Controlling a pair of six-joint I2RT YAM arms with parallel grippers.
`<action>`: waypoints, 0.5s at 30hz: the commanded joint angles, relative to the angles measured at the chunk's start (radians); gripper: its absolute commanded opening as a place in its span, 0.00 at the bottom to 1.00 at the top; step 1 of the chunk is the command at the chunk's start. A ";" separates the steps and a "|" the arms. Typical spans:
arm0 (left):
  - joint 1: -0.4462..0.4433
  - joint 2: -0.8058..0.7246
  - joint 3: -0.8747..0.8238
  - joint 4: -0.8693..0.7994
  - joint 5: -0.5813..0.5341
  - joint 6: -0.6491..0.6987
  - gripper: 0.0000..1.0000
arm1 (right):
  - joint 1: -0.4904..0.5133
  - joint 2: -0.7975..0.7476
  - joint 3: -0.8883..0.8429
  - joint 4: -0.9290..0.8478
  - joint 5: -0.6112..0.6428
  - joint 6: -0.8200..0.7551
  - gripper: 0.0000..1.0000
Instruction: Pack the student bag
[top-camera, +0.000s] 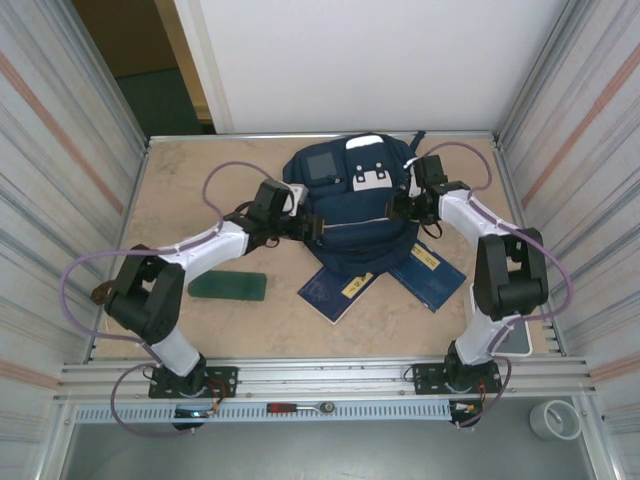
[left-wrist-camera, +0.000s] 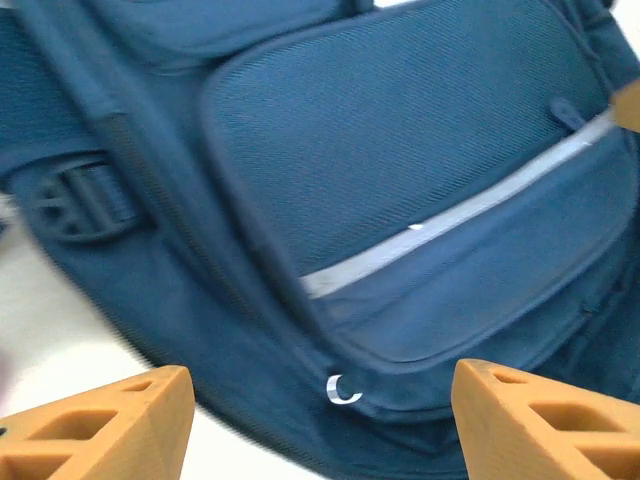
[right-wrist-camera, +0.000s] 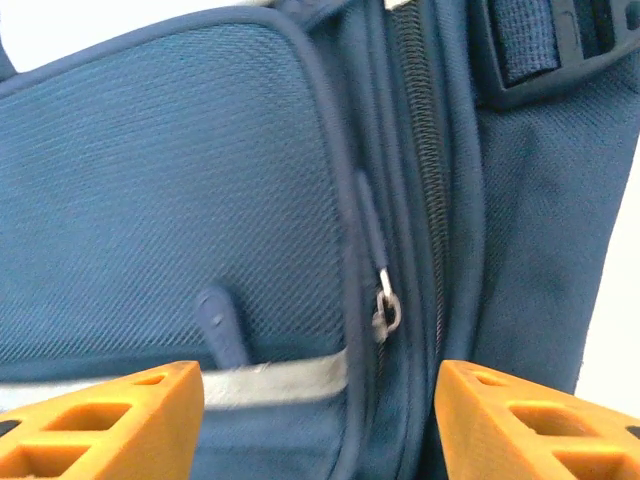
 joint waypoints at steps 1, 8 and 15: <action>-0.015 0.027 0.038 -0.042 -0.026 -0.010 0.69 | 0.008 0.075 0.061 -0.044 -0.018 0.035 0.55; -0.030 0.044 0.020 -0.042 -0.034 -0.019 0.68 | 0.003 0.111 0.068 -0.001 -0.142 0.044 0.20; -0.030 -0.058 0.015 -0.039 -0.048 0.135 0.70 | -0.062 -0.078 0.061 0.126 -0.427 0.217 0.00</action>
